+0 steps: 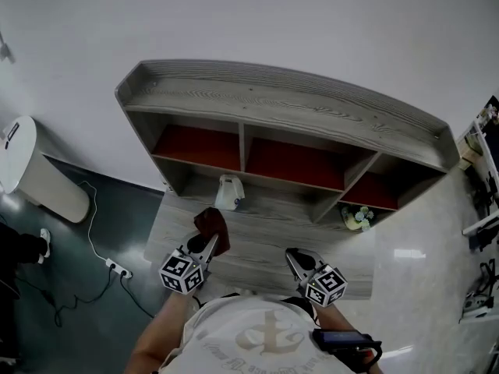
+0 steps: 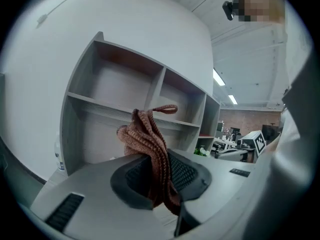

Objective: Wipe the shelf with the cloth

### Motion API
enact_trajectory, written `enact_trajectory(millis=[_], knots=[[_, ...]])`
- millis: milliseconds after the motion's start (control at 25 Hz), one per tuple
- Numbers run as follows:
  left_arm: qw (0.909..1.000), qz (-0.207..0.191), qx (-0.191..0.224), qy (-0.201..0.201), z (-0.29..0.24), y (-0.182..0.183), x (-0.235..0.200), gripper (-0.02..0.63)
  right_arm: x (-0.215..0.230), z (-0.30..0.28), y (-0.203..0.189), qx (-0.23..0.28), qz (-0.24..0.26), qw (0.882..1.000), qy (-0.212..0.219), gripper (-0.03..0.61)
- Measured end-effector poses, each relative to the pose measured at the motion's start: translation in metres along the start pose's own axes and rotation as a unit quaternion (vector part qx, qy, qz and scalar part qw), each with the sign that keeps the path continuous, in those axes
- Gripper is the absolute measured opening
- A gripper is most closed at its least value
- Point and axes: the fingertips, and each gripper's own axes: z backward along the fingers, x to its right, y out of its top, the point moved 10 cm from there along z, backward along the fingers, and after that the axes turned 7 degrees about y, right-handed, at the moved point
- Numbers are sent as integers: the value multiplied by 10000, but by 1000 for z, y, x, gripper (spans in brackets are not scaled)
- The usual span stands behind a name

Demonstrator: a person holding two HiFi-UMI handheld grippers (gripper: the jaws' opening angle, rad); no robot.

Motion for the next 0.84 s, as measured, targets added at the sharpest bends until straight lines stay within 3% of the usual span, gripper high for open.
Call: enact_trajectory(millis=[400, 840], knots=[[9973, -166, -259, -671, -17, -21, 50, 81, -4, 25, 0, 22, 0, 9998, -192, 4], [9950, -268, -389, -876, -26, -32, 67, 81, -4, 36, -5, 140, 18, 9995, -281, 3]])
